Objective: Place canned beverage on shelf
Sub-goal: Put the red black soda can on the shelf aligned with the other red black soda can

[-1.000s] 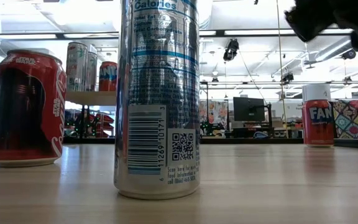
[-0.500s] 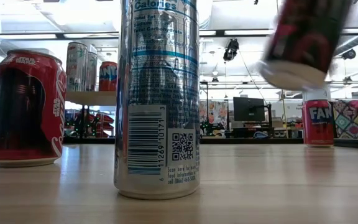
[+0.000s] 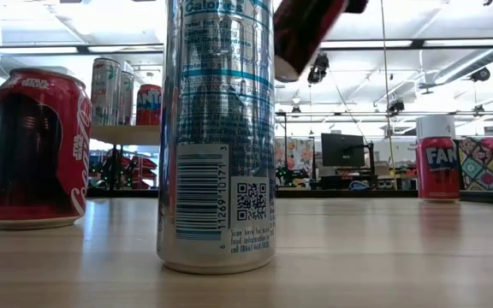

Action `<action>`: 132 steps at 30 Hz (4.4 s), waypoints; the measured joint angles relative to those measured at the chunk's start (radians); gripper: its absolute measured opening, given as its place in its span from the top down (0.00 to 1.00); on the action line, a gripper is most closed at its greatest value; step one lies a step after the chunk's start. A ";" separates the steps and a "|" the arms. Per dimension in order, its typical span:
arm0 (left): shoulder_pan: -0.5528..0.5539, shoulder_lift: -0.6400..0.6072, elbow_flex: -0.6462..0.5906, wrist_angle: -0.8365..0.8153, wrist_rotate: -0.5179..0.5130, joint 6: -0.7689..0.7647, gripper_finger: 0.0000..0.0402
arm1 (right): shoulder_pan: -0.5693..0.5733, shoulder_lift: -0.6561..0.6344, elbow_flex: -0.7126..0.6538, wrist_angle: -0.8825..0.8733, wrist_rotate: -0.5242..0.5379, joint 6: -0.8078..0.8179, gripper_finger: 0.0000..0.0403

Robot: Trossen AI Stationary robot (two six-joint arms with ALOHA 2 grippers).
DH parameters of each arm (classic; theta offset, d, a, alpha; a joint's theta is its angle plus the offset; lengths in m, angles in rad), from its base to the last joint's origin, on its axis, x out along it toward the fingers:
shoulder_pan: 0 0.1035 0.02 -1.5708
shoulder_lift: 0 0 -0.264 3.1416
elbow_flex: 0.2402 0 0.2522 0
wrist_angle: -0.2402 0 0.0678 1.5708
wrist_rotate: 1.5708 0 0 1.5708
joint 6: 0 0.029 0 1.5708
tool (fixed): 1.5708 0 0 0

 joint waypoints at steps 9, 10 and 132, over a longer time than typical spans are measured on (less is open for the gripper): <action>0.000 -0.060 0.002 0.001 -0.021 0.115 1.00 | -0.183 0.065 0.152 -0.002 -0.003 -0.229 0.31; 0.001 -0.069 0.002 0.002 -0.022 0.123 1.00 | -0.201 0.080 0.176 0.000 -0.005 -0.248 0.31; 0.484 0.231 -0.424 0.614 0.268 0.329 0.01 | -0.107 -0.003 -0.323 0.671 0.148 -0.634 0.31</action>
